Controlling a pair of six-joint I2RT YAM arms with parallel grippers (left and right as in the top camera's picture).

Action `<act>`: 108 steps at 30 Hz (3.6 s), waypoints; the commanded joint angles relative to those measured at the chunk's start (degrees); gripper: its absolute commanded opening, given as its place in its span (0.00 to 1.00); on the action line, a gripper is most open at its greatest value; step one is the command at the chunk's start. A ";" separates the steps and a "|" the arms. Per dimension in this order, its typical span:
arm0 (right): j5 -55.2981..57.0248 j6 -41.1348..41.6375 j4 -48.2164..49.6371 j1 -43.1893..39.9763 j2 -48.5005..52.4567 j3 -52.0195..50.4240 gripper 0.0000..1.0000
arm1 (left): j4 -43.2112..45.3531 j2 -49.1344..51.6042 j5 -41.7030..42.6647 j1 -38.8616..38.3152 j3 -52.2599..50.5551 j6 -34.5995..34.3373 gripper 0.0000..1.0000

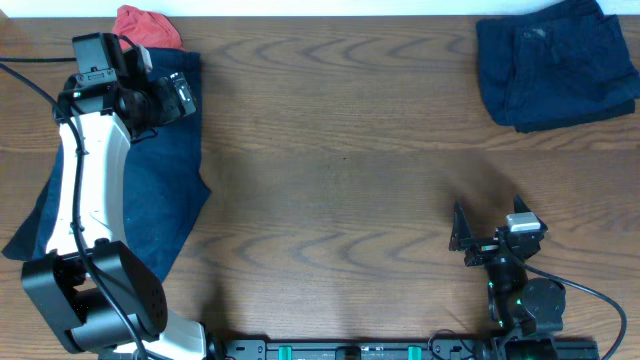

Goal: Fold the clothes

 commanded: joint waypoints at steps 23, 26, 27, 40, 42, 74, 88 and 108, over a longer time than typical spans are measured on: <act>0.57 0.81 0.00 -0.44 -0.57 -0.31 0.99 | 22.56 -35.32 -2.25 -1.86 -29.16 5.95 0.98; 0.57 0.81 0.00 -0.44 -0.57 -0.31 0.99 | 29.68 -43.58 -2.91 -1.79 -39.58 5.95 0.98; 0.57 0.81 0.00 -0.44 -0.57 -0.31 0.99 | 31.76 -46.56 -2.91 -1.81 -43.30 5.95 0.98; 0.57 0.81 0.00 -0.44 -0.57 -0.31 0.99 | 49.57 -77.99 -2.84 -1.81 -74.42 4.76 0.98; 0.57 0.81 0.00 -0.44 -0.57 -0.31 0.99 | 50.80 -81.20 -2.86 -1.81 -77.15 4.81 0.98; 0.57 0.81 0.00 -0.44 -0.57 -0.31 0.99 | 39.76 -98.09 -3.50 -1.81 -84.56 5.53 0.98; 0.57 0.81 0.00 -0.44 -0.57 -0.31 0.99 | 38.45 -97.90 -3.69 -1.81 -84.56 5.90 0.98; 0.57 0.81 0.00 -0.44 -0.57 -0.31 0.99 | 38.45 -97.90 -3.69 -1.81 -84.56 5.90 0.98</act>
